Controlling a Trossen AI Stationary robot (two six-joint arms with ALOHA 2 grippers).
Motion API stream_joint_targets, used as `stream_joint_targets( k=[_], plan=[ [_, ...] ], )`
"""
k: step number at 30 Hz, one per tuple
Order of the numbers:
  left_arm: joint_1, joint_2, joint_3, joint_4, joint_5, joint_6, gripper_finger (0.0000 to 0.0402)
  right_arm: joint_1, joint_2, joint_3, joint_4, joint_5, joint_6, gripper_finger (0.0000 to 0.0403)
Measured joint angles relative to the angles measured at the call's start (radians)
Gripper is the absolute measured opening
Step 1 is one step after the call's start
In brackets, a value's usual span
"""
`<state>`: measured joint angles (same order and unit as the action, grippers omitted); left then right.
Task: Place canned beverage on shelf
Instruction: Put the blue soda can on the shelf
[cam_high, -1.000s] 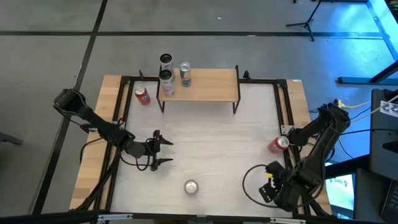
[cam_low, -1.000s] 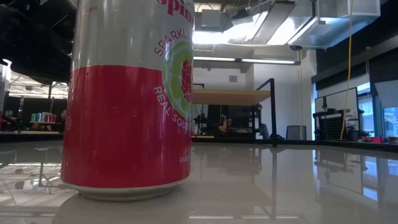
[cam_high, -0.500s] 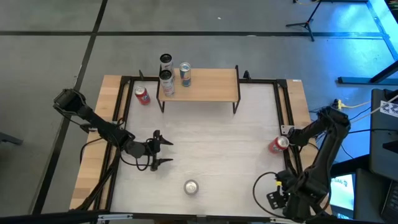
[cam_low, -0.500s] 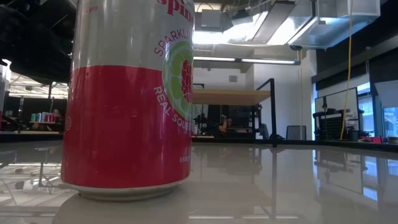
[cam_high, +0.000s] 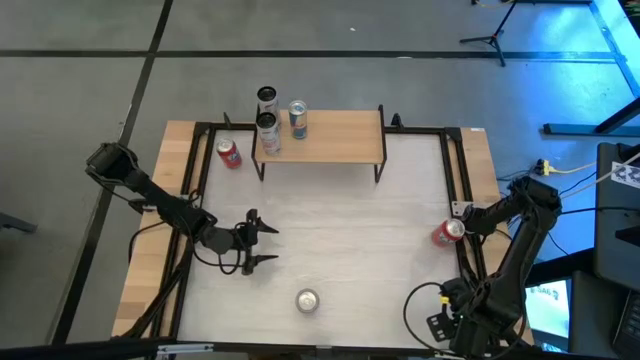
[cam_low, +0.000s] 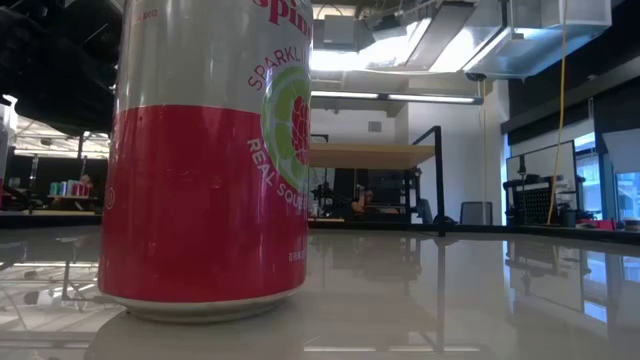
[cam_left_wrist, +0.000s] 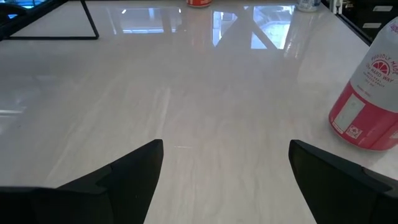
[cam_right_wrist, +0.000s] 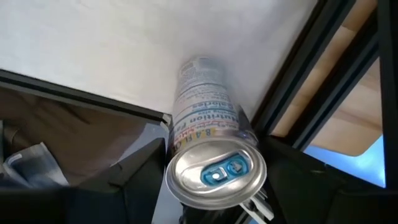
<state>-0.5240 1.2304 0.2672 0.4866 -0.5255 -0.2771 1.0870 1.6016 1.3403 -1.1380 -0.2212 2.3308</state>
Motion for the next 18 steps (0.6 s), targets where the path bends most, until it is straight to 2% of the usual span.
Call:
stream_joint_targets(
  k=[12,18],
  plan=[
    [0.000,0.000,0.000,-0.006,0.000,0.000,0.0337,0.000,0.013,0.000,0.021,-0.008,-0.002,0.0263],
    [0.000,0.000,0.000,-0.007,0.000,0.000,0.0337,-0.001,0.013,0.000,0.019,-0.006,-0.005,0.0224]
  ],
)
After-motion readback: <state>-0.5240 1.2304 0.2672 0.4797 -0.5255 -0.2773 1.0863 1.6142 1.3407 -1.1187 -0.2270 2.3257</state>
